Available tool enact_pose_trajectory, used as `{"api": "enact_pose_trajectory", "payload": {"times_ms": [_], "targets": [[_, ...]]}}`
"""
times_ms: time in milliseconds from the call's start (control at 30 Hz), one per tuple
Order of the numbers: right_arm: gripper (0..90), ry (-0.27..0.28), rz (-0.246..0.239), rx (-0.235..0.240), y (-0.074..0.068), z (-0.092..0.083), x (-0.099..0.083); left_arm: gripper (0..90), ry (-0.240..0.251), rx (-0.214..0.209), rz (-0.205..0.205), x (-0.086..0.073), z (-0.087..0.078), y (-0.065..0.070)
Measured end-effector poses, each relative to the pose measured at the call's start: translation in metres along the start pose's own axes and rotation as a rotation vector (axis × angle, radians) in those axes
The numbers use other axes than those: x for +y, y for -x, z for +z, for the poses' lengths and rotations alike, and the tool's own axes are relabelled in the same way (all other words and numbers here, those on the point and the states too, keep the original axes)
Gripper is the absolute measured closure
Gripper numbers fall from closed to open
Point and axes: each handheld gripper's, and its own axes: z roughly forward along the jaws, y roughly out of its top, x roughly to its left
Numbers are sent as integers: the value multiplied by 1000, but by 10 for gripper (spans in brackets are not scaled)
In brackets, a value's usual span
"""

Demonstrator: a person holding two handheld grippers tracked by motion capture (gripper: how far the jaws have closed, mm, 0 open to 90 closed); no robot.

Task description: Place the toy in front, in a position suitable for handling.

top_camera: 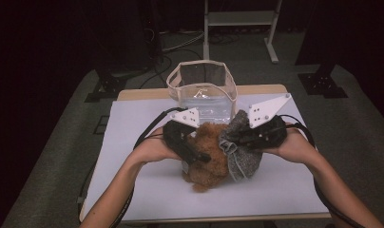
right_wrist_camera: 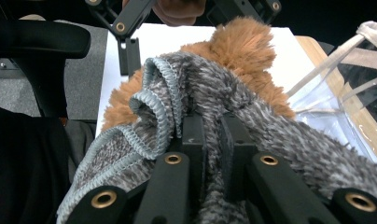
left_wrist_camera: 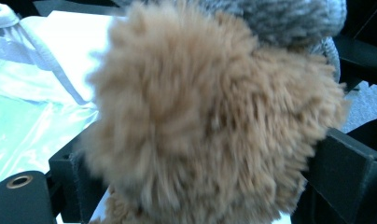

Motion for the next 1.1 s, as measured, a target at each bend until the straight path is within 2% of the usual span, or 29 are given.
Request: {"api": "enact_pose_trajectory", "payload": {"times_ms": [67,133,167,200,233,267,300,500,600,733,833,967,1100], "targets": [[812,1,-1,8,0,2,0,167,-12,-7,9,-1,2,2],[812,2,-5,17,-1,4,0,279,-23,-12,1,-2,3,3],[812,2,-5,17,-1,4,0,279,-34,-16,-6,-3,5,4],[812,-6,-15,14,-4,6,1,371,-34,-10,-4,-5,5,5],[812,-6,-15,14,-4,6,1,397,-34,-10,-4,-5,5,5],[810,3,-19,1,-5,3,1,425,-3,6,-4,-7,3,5],[810,11,-18,-6,-5,0,1,442,8,5,-6,-7,2,5],[808,20,-12,-34,-7,-15,-7,474,46,25,2,-4,2,5],[806,52,8,-50,-4,-25,-10,488,82,51,-2,-1,-6,6],[806,86,6,-49,-1,-31,-5,502,94,71,9,3,-14,10],[806,87,-2,-63,-2,-37,-5,509,97,71,6,3,-17,11],[807,86,35,-80,3,-44,-14,508,116,82,-14,-1,-23,9],[810,105,74,-61,10,-35,-19,508,124,86,-18,-1,-23,9]]}}
